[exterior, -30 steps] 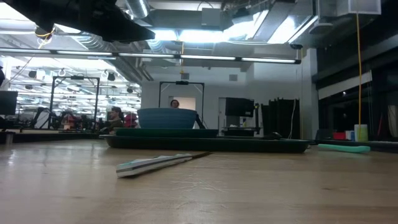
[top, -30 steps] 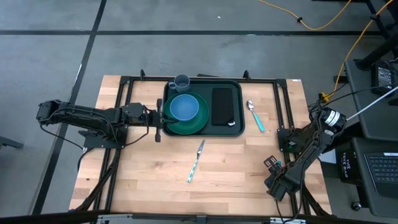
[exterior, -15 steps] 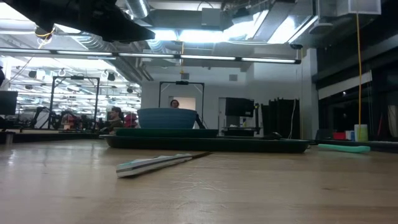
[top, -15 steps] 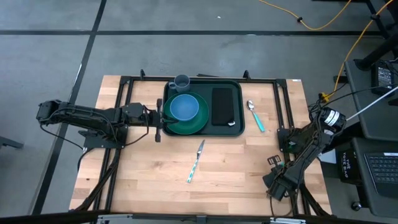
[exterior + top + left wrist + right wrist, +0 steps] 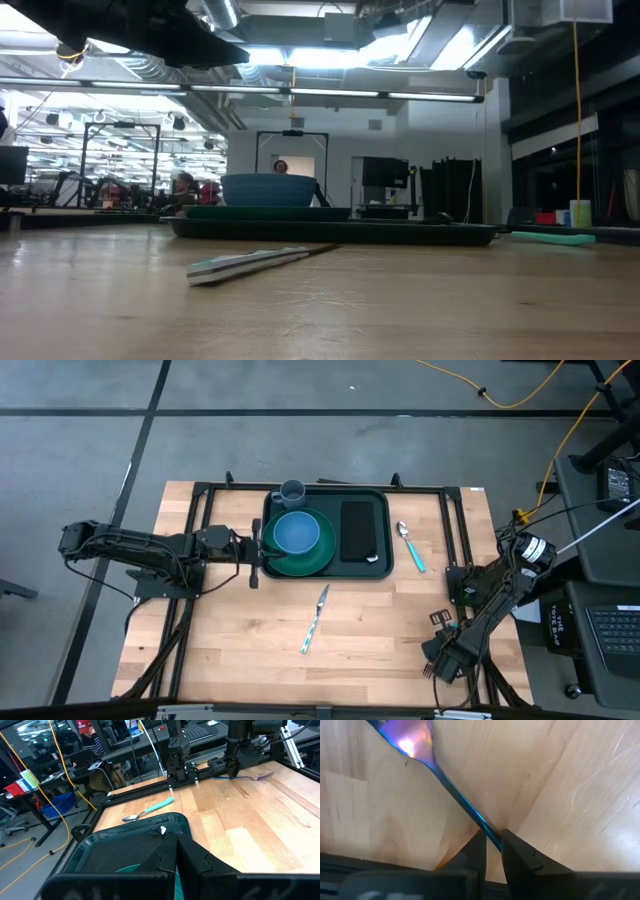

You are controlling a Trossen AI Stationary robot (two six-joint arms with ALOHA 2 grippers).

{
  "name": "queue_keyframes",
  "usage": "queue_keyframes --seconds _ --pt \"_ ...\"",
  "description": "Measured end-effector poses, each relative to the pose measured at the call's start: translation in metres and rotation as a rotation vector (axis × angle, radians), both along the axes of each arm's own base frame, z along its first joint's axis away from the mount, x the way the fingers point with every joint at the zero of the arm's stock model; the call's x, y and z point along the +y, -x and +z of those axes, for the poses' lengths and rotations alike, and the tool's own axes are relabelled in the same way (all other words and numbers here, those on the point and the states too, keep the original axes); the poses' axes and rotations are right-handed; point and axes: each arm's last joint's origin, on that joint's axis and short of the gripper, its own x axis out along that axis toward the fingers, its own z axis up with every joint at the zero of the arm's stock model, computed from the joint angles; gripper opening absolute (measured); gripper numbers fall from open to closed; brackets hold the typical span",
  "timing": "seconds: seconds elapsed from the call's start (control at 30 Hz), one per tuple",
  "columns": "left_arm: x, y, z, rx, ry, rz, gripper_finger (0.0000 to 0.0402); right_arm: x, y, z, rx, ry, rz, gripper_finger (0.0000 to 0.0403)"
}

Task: Set up tray
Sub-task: Put the blue fork on top of the black napkin on the green tray

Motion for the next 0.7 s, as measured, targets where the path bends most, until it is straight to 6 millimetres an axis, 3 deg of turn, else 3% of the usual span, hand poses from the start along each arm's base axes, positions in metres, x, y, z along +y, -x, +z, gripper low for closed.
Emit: queue_keyframes --seconds 0.2,0.4,0.7 --pt "0.000 0.000 0.000 0.000 0.000 0.000 0.0005 0.001 -0.010 0.006 -0.015 -0.003 0.045 0.0054" --pt "0.000 0.000 0.000 0.000 -0.003 -0.001 0.0001 -0.002 -0.035 0.012 -0.193 0.038 0.041 0.0053" --pt "0.000 0.000 0.000 0.001 -0.012 -0.002 0.0003 -0.018 -0.059 0.013 -0.246 0.031 -0.202 0.0054"
